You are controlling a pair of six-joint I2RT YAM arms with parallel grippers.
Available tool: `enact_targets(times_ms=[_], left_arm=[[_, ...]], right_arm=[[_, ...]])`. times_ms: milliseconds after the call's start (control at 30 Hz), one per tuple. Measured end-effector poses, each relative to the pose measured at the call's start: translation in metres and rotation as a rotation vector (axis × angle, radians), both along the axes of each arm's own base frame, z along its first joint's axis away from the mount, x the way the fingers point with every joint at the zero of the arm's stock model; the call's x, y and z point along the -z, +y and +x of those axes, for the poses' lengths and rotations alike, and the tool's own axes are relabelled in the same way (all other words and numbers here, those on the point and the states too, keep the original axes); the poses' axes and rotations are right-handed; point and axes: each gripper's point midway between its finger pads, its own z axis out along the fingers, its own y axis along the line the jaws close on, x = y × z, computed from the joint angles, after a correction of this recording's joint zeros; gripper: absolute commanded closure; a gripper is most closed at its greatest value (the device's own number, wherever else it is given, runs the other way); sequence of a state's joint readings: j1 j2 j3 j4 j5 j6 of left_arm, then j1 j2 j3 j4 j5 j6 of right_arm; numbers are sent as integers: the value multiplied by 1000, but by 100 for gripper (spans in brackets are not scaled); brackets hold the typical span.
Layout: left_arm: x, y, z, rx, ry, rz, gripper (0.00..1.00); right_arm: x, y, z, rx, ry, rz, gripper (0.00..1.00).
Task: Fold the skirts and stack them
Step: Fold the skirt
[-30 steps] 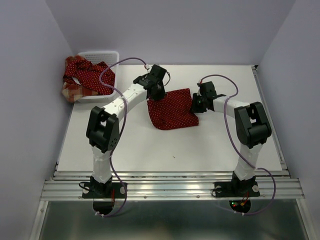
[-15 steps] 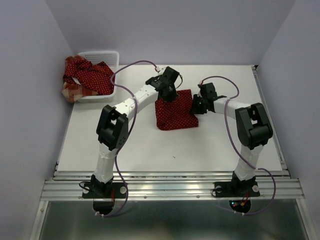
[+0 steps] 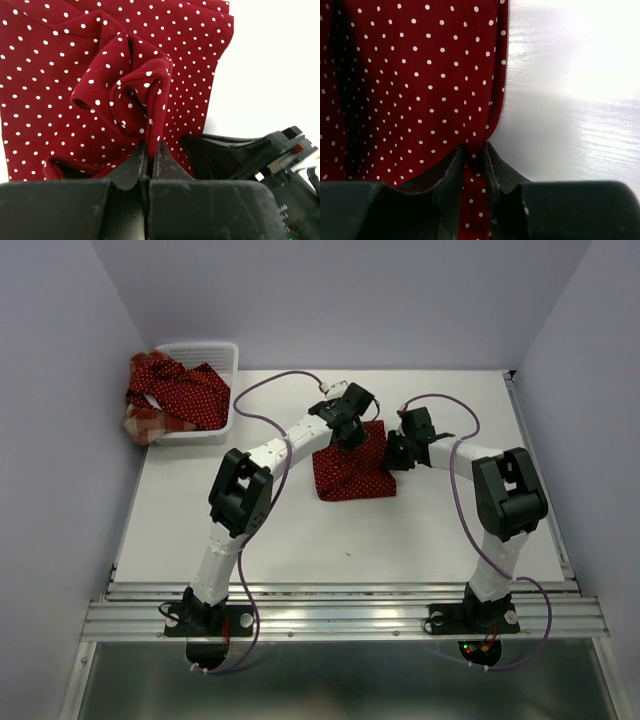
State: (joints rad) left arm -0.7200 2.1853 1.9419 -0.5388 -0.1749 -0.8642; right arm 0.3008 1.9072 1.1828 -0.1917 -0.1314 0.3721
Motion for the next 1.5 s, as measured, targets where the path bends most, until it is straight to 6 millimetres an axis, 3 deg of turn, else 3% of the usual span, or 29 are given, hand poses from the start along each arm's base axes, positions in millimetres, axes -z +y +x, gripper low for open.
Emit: enact_targets(times_ms=[333, 700, 1067, 1133, 1167, 1200, 1233, 1400, 1500], left_arm=[[22, -16, 1, 8, 8, -9, 100], [15, -45, -3, 66, -23, -56, 100], [37, -56, -10, 131, 27, -60, 49], [35, -60, -12, 151, 27, -71, 25], [33, -62, -12, 162, 20, -76, 17], [33, -63, -14, 178, 21, -73, 16], [32, -64, -15, 189, 23, -77, 4], [19, -72, -14, 237, -3, -99, 1], [8, -76, -16, 265, -22, -110, 1]], right_arm=[[0, -1, 0, 4, 0, -2, 72], [0, -1, 0, 4, 0, -2, 72], [-1, -8, -6, 30, 1, -25, 67], [-2, -13, -11, 44, 4, -39, 64], [-2, -14, -12, 49, 3, -45, 64], [-3, -19, -15, 64, 7, -62, 62], [-4, -22, -17, 72, 9, -69, 59], [-27, -46, -23, 158, -34, -118, 46], [-53, -59, -27, 213, -92, -147, 30]])
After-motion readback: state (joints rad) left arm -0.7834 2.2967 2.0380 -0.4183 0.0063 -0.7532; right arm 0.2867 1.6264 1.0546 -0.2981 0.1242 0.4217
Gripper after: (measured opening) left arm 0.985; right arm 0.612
